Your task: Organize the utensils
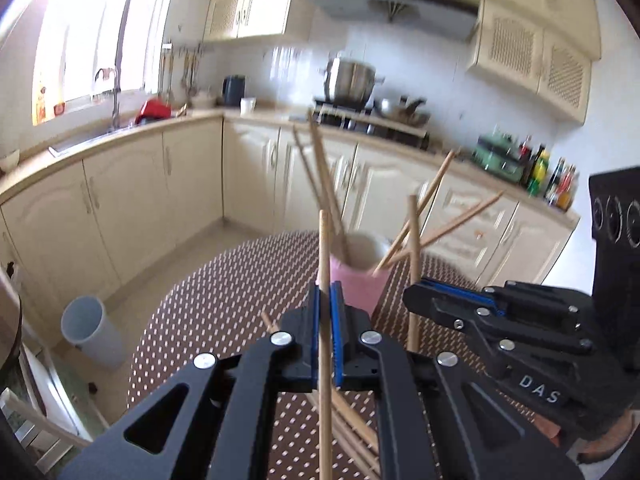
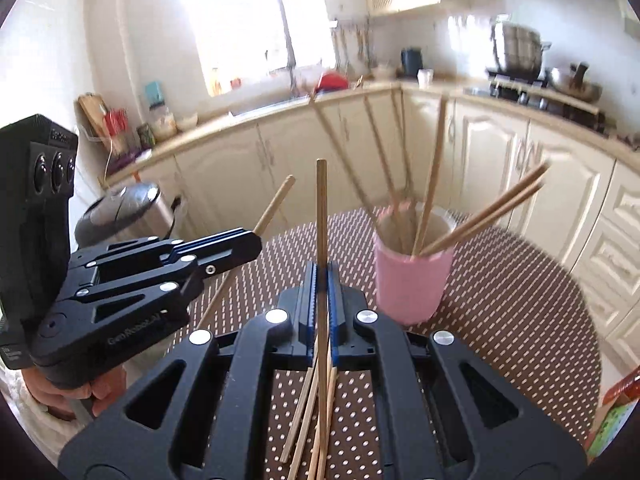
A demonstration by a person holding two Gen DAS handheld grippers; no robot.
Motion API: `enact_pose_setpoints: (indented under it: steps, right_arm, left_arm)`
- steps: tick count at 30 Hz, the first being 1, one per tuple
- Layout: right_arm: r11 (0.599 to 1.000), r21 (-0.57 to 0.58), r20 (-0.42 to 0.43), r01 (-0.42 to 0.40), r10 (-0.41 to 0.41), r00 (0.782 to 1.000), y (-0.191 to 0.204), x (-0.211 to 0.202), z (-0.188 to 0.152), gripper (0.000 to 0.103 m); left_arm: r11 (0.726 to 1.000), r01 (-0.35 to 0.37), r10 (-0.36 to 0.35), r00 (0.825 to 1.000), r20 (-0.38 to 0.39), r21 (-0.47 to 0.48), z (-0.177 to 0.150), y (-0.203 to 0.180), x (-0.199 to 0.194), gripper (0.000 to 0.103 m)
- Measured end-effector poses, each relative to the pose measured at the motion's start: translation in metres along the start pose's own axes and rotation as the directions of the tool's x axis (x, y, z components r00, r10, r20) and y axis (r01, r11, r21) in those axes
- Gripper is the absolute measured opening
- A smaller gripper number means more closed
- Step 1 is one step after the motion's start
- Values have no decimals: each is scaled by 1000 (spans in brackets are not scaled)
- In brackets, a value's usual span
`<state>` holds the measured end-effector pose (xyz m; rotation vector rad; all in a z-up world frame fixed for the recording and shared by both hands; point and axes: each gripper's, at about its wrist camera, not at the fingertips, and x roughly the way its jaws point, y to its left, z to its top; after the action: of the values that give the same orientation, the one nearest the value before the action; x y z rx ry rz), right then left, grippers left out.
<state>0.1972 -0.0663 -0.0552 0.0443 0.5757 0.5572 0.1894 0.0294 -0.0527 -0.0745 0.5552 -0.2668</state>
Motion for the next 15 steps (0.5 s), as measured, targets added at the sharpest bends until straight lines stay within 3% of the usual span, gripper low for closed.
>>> enact_pose_setpoints:
  steps: [8,15]
  right_arm:
    - [998,8,164,60,-61,985,-2,-33,23,6]
    - [991,44,284,123,-130,950,-19,-53,44,6]
  left_arm:
    - [997,76,-74,984,160,-8,23,-22,-24,6]
    - [988,151,-134,949,286,-39,47,-33,-22,6]
